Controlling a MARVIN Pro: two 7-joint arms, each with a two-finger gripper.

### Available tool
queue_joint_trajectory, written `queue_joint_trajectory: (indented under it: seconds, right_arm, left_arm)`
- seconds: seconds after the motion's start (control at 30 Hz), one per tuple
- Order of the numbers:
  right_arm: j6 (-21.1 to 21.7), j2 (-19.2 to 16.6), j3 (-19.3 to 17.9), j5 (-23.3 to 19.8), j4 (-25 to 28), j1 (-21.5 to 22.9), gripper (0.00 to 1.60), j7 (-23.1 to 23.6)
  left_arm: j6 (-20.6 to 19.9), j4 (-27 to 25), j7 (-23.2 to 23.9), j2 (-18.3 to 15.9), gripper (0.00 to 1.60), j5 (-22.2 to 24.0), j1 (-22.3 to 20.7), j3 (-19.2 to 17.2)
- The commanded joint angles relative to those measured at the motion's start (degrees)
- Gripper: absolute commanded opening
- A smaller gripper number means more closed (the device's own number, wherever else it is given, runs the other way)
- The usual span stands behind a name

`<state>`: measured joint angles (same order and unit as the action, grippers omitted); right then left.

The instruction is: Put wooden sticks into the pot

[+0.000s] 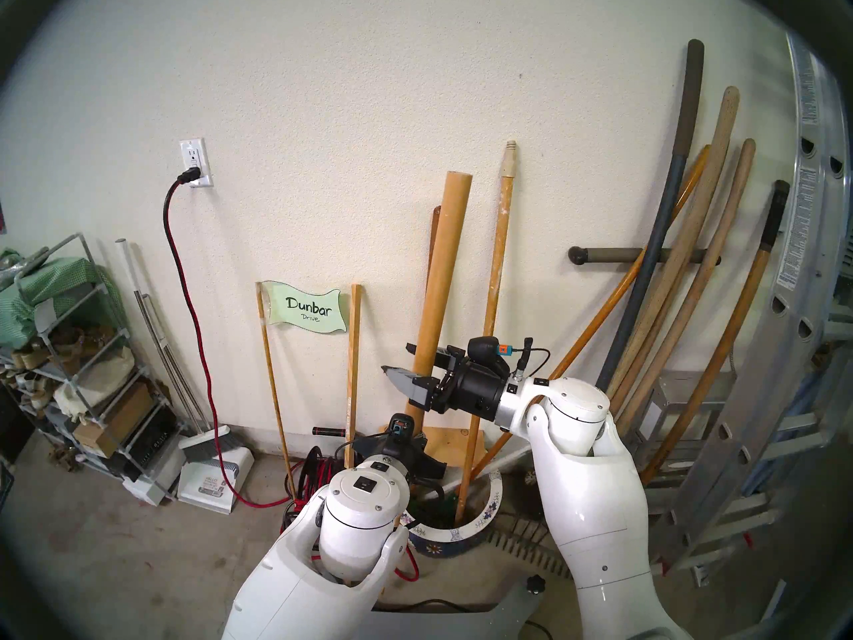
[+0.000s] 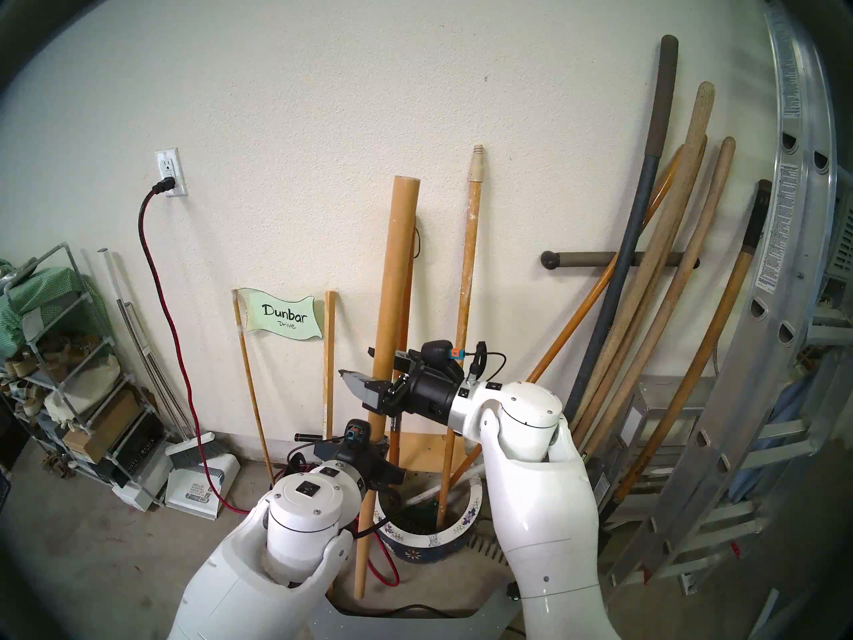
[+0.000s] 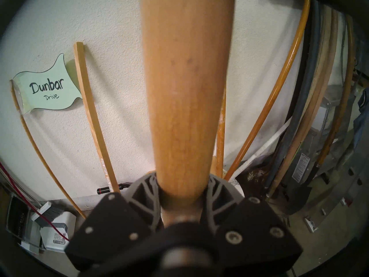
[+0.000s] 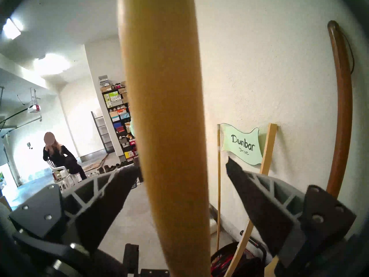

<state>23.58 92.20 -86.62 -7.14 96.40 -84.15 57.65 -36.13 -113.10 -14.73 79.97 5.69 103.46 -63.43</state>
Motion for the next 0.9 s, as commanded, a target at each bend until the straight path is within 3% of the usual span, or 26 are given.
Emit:
queue_joint_trajectory:
  seconds: [0.0,0.07,0.43,0.47,0.53,0.57,0.87]
  right_arm:
    - [-0.4,1.0,1.2,0.5,0.6,1.9,0.91,-3.3]
    - [-0.8,1.0,1.6,1.5,0.4,1.8,0.00,-3.8]
    - [-0.3,0.4,1.7,2.2,3.2,0.3,0.00,-3.5]
    - [-0.2,0.4,1.6,1.9,3.1,0.5,0.00,-3.2]
    - [-0.2,0.6,1.3,1.8,3.3,0.6,0.00,-3.3]
    - [-0.2,0.7,1.2,1.7,3.2,0.8,0.00,-3.2]
    - [0.0,1.2,0.9,1.2,2.9,2.1,0.00,-4.2]
  left_arm:
    - [0.1,-2.8,-2.1,-0.6,0.00,1.2,-0.6,1.0]
    - [-0.1,-3.0,-2.7,-0.8,0.00,1.6,-0.7,1.4]
    - [-1.8,-4.4,-6.4,-1.8,0.00,3.2,-0.7,2.4]
    - [-2.2,-4.6,-6.9,-1.8,0.13,3.3,-0.7,2.4]
    - [-2.5,-5.0,-6.8,-1.9,1.41,3.5,-0.3,2.1]
    - [-2.7,-5.2,-7.4,-2.0,1.60,3.9,-0.2,2.1]
    - [-4.0,-7.6,-8.5,-3.9,1.60,6.6,1.6,2.3]
